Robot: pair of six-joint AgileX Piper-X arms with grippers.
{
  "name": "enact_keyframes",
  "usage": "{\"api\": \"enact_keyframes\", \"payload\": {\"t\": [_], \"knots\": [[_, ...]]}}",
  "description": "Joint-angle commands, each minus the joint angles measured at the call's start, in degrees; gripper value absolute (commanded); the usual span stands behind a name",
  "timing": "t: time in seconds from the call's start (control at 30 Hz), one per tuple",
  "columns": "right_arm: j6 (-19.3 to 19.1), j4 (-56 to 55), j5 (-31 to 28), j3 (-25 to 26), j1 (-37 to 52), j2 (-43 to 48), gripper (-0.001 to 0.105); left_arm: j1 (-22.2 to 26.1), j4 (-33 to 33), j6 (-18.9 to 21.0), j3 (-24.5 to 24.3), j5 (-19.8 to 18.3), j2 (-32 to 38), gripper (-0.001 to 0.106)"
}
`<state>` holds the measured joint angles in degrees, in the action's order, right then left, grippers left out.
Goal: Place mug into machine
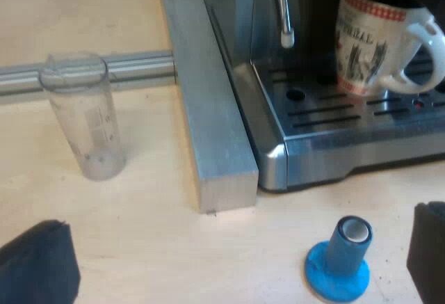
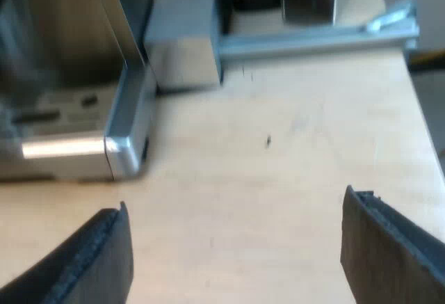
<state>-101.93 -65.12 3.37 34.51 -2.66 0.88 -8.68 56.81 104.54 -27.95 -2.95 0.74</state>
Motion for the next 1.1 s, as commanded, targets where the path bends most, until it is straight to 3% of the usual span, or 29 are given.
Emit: {"api": "enact_keyframes", "payload": {"t": [0.03,0.6,1.1], "knots": [[-0.73,-1.82,0.43,-1.12,0.2,2.25,0.065,0.02,-0.85,0.13,-0.39,-0.27,7.99,0.098],[0.28,5.48,0.43,-3.99,0.2,2.11,0.065,0.02,-0.85,-1.22,-0.39,-0.27,7.99,0.098],[0.37,5.46,0.32,-3.98,0.2,2.11,0.065,0.02,-0.85,-1.92,-0.39,-0.39,7.99,0.098]]}}
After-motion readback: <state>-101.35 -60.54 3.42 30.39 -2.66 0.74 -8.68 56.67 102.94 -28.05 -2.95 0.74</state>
